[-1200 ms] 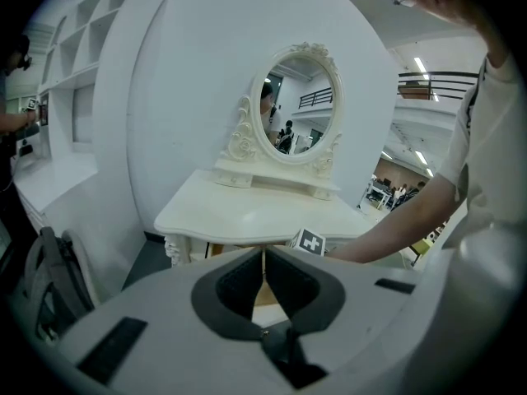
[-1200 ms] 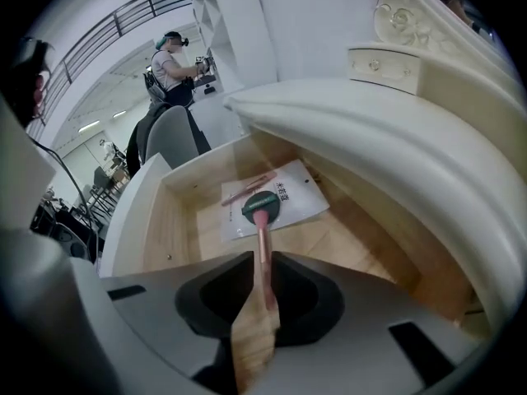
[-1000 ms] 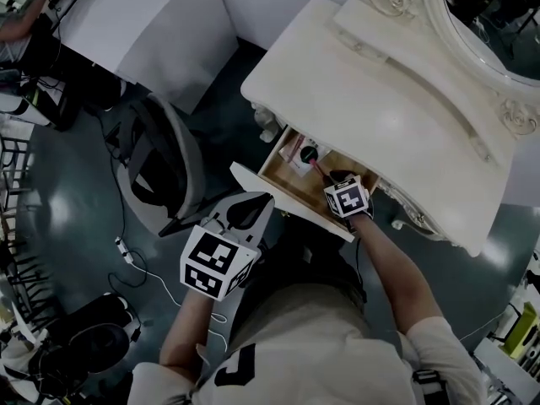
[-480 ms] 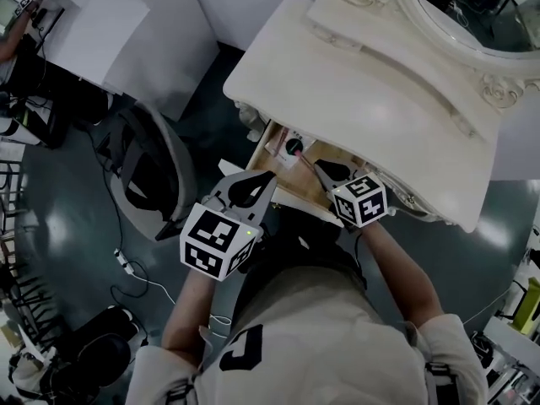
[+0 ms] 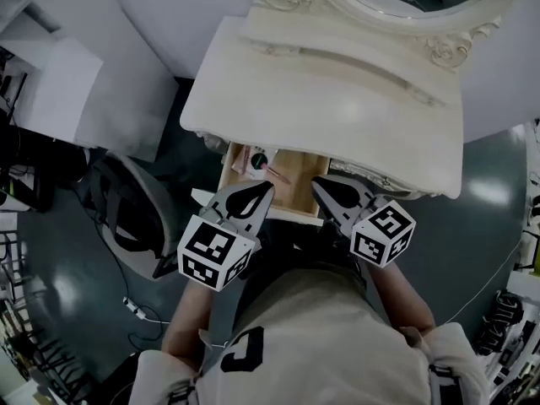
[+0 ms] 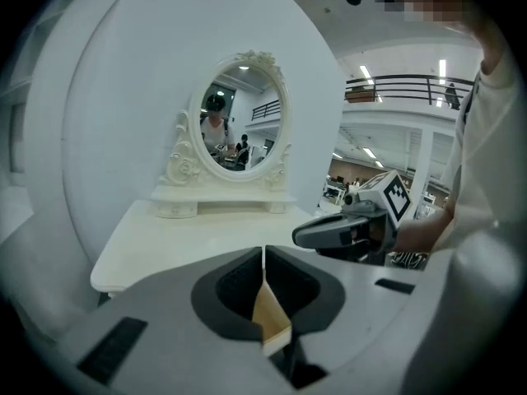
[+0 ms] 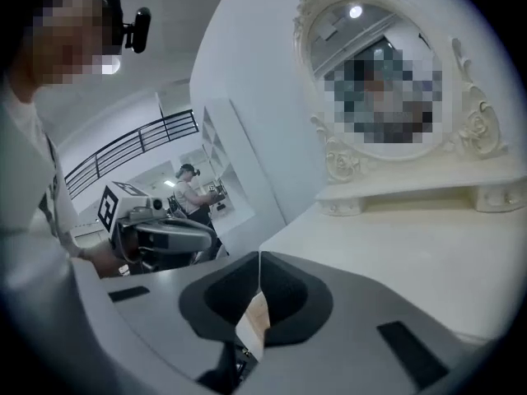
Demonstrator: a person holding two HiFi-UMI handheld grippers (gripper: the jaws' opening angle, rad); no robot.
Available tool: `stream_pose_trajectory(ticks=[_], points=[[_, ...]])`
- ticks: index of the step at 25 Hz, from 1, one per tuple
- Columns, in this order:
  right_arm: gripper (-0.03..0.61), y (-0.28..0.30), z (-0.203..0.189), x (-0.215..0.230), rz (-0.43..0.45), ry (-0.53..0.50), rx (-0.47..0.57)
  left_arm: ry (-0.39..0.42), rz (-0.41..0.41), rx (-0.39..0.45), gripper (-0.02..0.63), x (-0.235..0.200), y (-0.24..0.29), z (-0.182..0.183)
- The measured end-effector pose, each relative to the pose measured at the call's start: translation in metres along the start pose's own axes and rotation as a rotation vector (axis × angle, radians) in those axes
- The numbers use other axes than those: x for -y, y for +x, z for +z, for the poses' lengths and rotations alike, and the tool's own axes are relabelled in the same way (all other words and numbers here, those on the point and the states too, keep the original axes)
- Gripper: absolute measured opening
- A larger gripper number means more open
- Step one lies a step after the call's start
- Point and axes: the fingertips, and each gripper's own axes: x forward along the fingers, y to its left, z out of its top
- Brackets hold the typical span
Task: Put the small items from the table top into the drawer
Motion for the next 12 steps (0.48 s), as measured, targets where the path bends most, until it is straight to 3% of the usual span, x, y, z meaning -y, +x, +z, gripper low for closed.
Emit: stream_pose_trajectory(ticks=[5, 12], points=[[0.032, -0.049, 0.017, -0.001, -0.029, -0.009, 0.094, 0.045, -0.047, -0.009, 0.064, 0.038, 0.017, 0.011], [0.032, -0.113, 0.030, 0.005, 0.006, -0.020, 0.177, 0.074, -0.068, -0.005, 0.064, 0.094, 0.045, 0.027]])
